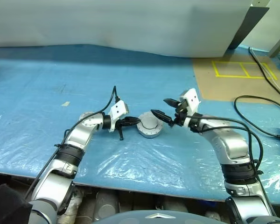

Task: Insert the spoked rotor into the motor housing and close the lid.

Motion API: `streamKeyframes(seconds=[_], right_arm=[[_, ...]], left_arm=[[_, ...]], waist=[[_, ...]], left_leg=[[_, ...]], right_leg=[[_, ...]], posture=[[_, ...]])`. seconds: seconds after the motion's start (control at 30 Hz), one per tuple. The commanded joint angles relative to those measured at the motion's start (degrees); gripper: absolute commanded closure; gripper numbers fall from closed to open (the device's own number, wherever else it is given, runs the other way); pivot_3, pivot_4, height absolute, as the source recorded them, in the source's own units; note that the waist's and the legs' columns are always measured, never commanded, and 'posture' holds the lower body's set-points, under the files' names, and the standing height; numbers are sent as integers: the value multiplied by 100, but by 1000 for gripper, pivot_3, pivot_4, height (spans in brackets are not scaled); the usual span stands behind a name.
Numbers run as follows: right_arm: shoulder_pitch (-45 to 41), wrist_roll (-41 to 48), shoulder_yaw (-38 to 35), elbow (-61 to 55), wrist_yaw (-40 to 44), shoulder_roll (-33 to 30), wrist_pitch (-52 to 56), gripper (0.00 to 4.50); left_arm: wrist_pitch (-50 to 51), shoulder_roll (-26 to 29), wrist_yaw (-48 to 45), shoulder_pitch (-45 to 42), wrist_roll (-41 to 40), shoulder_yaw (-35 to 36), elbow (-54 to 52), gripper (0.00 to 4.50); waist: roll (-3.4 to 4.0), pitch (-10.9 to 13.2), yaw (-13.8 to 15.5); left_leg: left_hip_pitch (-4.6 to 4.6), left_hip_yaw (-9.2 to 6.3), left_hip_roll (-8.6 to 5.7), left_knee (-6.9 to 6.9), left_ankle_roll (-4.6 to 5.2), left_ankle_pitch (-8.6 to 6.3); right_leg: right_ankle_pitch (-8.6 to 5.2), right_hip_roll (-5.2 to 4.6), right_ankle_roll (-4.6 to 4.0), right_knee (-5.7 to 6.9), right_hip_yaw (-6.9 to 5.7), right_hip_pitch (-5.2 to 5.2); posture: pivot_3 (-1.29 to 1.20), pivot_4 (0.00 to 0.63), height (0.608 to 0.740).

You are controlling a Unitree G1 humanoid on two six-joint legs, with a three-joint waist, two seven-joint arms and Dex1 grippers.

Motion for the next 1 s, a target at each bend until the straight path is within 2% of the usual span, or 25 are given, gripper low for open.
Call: streamKeyframes(seconds=[0.03,0.17,0.6,0.7,0.83,1.0], right_arm=[[166,777,-549,306,-95,-7,1234,18],[376,1145,-635,400,-70,-26,1921,18],[176,1486,-672,636,-461,710,2069,18],[139,1626,-811,730,-504,832,2085,591],[165,1838,-922,702,-516,928,2136,1940],[239,2058,-877,457,-566,1009,2161,3139]], left_arm=[[46,39,-35,67,141,-142,135,4500],[27,50,-40,74,138,-136,134,4500],[32,91,-32,78,141,-126,111,4500],[37,97,-38,71,140,-127,115,4500],[31,90,-31,48,147,-134,143,4500],[36,65,-22,39,147,-154,151,4500]], waist=[[0,0,1],[8,-1,-3],[9,-2,-10],[10,-2,-11],[11,-2,-10],[14,-3,22]], left_leg=[[0,0,-1,0,0,0],[1,0,-1,0,-1,0],[9,0,2,1,-1,1],[8,0,2,1,-2,1],[5,0,2,1,-2,1],[9,0,3,4,-1,1]], right_leg=[[0,0,0,0,0,0],[0,2,-2,1,-4,0],[2,1,-4,3,-7,3],[2,0,-5,3,-7,2],[2,0,-5,3,-7,0],[3,-6,-4,4,-8,6]], posture=[[0,150,740],[0,150,740],[0,150,740],[0,150,740],[0,150,740],[0,150,740]])
